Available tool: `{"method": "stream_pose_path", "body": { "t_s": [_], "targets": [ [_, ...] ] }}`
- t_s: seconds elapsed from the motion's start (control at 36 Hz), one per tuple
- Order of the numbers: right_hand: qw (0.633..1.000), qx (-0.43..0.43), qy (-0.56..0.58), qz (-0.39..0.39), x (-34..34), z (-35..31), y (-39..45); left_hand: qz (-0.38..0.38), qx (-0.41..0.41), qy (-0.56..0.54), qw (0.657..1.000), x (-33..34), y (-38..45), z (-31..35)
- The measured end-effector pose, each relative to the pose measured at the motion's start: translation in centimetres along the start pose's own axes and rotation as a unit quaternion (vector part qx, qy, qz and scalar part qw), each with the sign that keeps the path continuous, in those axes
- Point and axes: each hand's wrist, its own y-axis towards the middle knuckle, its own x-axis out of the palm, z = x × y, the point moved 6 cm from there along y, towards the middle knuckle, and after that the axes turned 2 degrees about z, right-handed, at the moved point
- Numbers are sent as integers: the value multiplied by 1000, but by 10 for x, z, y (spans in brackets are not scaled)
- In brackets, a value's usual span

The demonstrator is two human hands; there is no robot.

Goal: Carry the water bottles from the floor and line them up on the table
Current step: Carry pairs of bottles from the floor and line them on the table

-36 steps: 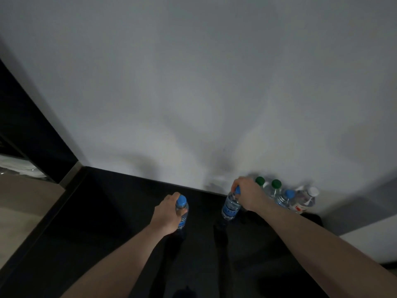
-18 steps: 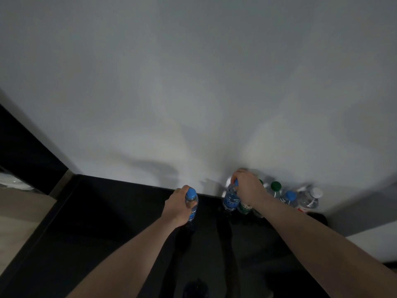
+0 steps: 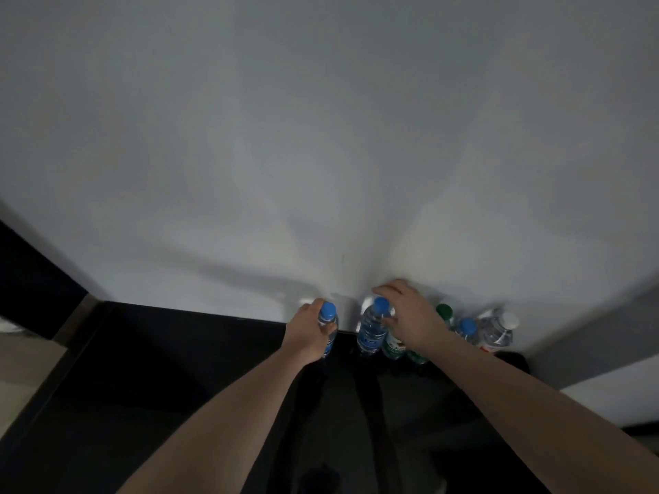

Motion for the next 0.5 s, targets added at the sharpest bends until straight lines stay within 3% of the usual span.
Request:
{"method": "stream_pose_path", "body": {
  "t_s": [0.14,0.33,0.5],
  "targets": [
    [996,24,-56,58,-15,18,-19,2,7,4,1000,13,7,12],
    [993,68,-98,19,-5,41,-38,-4,1,0,1000,27,16,25],
    [993,72,-96,-3,4,48,-38,33,10,3,999,29,19,28]
  ]
}}
